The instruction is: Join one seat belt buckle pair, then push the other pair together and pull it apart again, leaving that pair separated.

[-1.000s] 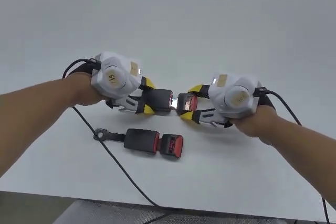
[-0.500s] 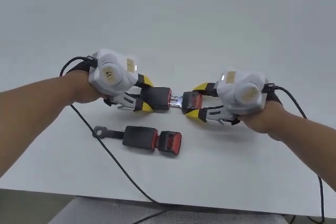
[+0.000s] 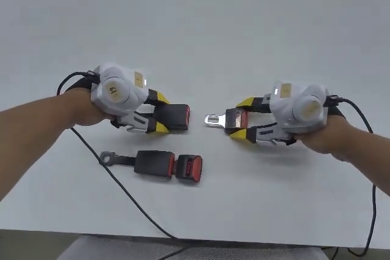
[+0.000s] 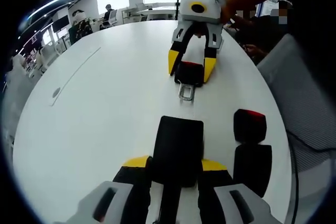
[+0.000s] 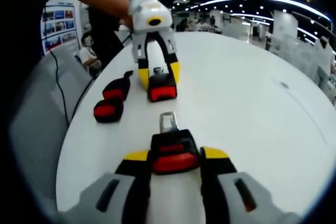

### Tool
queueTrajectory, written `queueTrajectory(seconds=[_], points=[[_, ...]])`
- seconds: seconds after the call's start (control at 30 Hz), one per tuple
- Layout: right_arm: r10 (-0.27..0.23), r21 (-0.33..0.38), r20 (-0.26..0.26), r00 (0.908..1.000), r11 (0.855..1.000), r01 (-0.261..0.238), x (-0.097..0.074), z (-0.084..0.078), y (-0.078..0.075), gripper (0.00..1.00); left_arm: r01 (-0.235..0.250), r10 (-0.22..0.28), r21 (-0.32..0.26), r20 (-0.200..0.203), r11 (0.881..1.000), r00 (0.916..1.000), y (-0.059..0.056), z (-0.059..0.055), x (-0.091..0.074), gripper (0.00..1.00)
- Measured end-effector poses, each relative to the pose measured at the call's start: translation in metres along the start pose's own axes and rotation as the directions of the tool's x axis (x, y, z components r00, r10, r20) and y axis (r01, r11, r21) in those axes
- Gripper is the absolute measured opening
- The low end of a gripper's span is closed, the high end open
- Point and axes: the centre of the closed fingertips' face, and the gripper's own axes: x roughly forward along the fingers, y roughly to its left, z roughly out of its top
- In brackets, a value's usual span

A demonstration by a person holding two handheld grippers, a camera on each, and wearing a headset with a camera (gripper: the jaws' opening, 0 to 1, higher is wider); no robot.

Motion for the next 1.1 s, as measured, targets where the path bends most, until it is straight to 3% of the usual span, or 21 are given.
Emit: queueTrajectory(seconds=[0.43, 0.77, 1.1], points=[[-0.006, 0.016, 0.001, 1.0000, 1.000, 0.006, -0.034, -0.029, -0.001, 0.37, 0.000, 0.000, -0.012, -0.001, 1.000, 1.0000, 0.000, 0.000, 0.000, 0.36], [-0.014, 0.013, -0.018, 0.9997, 1.000, 0.014, -0.056, -0.040, -0.001, 0.37, 0.000, 0.000, -0.015, 0.004, 1.000, 1.0000, 0.001, 0.000, 0.000, 0.36], [-0.022, 0.011, -0.015, 0.9996, 1.000, 0.022, -0.064, -0.047, -0.002, 0.37, -0.001, 0.001, -0.009, -0.006, 1.000, 1.0000, 0.000, 0.000, 0.000, 0.36]])
